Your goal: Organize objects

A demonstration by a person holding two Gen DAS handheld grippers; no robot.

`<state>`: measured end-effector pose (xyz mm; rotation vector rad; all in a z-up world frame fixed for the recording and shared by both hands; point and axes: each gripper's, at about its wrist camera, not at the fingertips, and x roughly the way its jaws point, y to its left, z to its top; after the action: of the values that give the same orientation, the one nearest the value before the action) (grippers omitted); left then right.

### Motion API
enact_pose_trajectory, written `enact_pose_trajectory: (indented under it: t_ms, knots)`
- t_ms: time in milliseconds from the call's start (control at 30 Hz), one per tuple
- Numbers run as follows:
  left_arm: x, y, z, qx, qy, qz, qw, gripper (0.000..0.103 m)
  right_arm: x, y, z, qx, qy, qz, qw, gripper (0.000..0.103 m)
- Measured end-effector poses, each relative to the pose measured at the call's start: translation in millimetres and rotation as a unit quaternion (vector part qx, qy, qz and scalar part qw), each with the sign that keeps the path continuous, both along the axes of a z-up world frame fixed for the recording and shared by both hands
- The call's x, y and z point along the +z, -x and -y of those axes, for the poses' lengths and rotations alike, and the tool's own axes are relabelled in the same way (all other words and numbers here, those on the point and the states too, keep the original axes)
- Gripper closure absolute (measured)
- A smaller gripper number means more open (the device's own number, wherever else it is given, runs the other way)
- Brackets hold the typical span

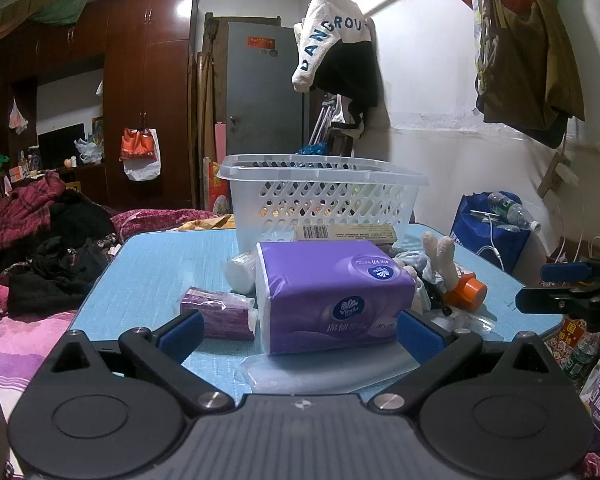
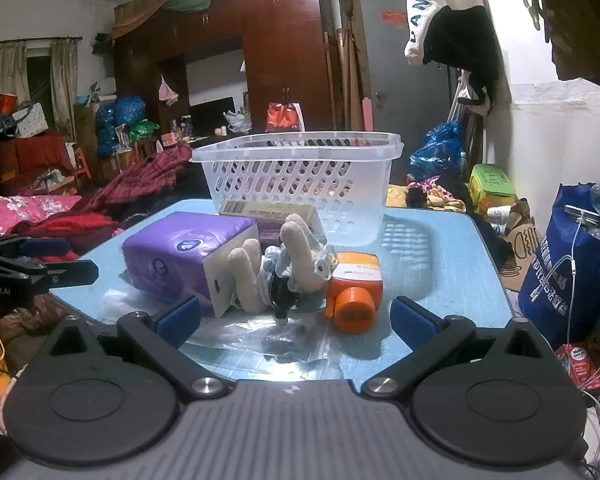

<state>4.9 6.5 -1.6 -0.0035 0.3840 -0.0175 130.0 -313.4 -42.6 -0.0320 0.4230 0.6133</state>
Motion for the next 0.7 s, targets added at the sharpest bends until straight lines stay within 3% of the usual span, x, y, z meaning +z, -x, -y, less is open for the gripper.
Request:
enact_pose_trajectory:
  t_ms: [700]
  knots:
    - [-1.0, -0.3, 0.5, -0.004, 0.002, -0.001, 1.0, 0.0, 0.7, 0.9, 0.8, 0.0, -0.001, 0.001, 1.0, 0.0]
